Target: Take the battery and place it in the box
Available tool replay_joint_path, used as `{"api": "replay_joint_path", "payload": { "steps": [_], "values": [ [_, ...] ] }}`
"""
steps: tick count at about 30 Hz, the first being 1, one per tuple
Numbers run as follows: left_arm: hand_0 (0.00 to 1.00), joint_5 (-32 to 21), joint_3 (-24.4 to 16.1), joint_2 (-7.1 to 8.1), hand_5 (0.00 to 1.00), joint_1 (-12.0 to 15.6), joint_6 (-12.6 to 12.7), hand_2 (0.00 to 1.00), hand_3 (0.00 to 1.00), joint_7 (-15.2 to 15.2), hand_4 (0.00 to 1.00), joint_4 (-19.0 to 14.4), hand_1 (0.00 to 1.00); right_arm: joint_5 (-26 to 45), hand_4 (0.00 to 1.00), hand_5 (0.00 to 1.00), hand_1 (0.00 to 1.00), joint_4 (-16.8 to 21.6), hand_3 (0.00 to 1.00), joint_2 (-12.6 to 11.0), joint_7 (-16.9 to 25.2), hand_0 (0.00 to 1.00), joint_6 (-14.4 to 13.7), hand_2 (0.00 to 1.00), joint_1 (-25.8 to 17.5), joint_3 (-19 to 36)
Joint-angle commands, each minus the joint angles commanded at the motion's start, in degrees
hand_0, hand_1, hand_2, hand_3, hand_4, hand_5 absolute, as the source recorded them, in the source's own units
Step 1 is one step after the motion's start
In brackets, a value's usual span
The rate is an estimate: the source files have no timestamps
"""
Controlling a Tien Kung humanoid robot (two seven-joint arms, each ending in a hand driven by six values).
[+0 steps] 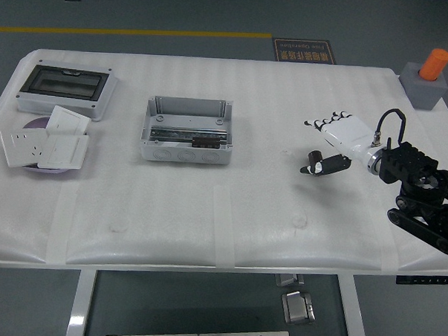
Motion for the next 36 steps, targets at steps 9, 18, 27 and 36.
{"api": "replay_joint_path", "payload": {
  "steps": [9,18,27,36],
  "values": [
    [0.591,-1.1,1.3,0.03,0.366,-0.4,0.1,0.493,0.647,-0.5,0.578,-0.2,0.615,1.4,0.956,0.498,0.679,-3.9,0.819,0.1,1.6,0.673,-1.1,0.749,0.1,-2.3],
    [0.590,-1.7,1.9,-0.08,0.367,-0.5,0.1,0.492,0.646,-0.8,0.575,-0.3,0.615,2.6,0.945,0.499,0.662,-6.7,0.786,2.2,2.5,0.663,-1.9,0.739,0.4,-4.0],
    [0.590,-2.3,2.6,-0.09,0.367,-0.7,0.2,0.492,0.646,-1.0,0.574,-0.4,0.615,3.0,0.940,0.498,0.659,-7.2,0.783,3.8,2.3,0.659,-1.9,0.733,1.3,-5.4],
    [0.590,-3.1,3.6,-0.10,0.370,-0.9,0.3,0.493,0.646,-1.4,0.575,-0.6,0.615,3.7,0.926,0.494,0.656,-7.6,0.777,5.0,2.3,0.660,-2.2,0.727,1.6,-7.3]
  ]
}}
